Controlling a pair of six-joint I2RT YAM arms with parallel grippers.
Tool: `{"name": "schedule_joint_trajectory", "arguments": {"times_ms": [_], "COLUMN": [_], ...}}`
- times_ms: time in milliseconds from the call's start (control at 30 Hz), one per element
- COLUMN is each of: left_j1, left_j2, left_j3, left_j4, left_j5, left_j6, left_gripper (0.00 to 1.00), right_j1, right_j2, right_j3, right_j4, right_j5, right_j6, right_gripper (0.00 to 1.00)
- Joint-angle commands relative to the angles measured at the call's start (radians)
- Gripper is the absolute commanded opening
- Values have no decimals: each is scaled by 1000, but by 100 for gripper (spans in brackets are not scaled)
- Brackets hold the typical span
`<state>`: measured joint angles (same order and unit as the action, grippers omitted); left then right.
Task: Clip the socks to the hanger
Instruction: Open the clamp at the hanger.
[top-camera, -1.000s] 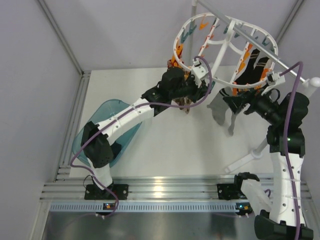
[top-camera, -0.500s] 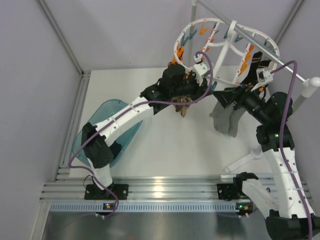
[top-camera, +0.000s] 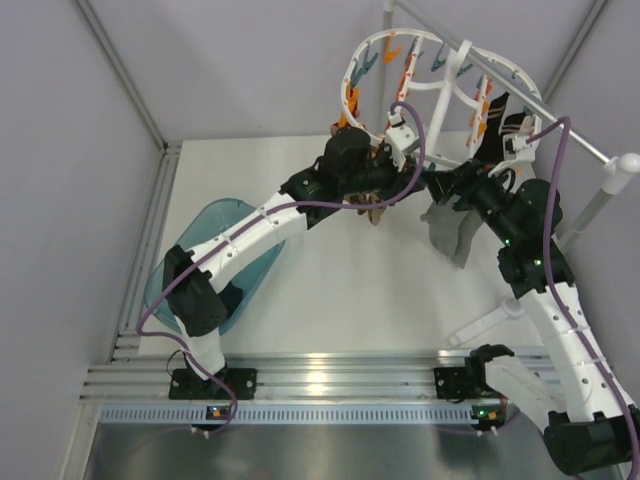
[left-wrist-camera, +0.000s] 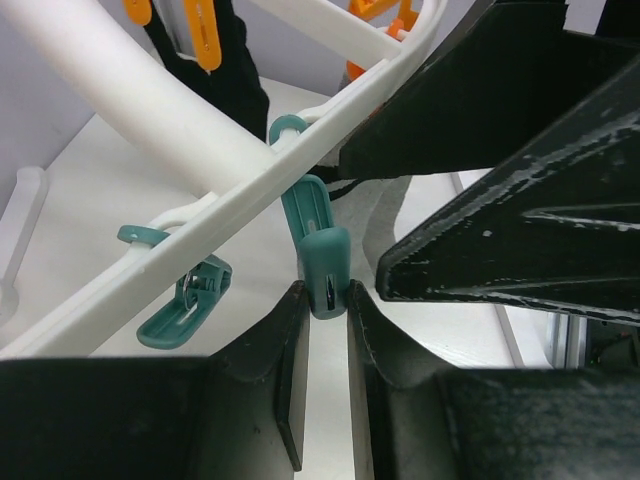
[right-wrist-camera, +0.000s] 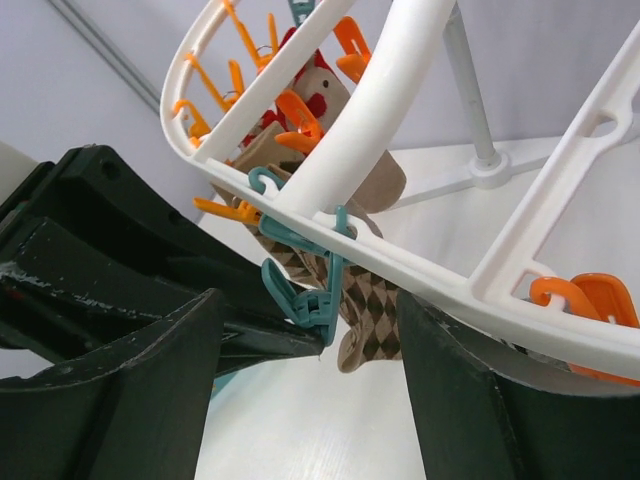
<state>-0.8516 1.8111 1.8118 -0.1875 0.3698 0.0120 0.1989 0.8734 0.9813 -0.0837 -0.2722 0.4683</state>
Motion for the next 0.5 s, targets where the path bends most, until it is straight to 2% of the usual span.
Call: {"name": "schedule_joint_trajectory", "arguments": {"times_ms": [0,233,467], "left_j1": [-7,-7,-7], "left_j2": [-15,-10,-7], "left_j3": [20,21,18], "left_j4": [6,7,11], "left_j5": [54,66,81], "left_j6": [-9,-10,-9], "left_gripper": [0,0,0], "right_j1": [17,28,30], "right_j2": [16,36,59], "right_j3": [3,-16,-18], "right_j4": [113,147,176], "right_j5": [59,53,47], "right_j6": [4,30,64], "right_gripper": [68,66,59]}}
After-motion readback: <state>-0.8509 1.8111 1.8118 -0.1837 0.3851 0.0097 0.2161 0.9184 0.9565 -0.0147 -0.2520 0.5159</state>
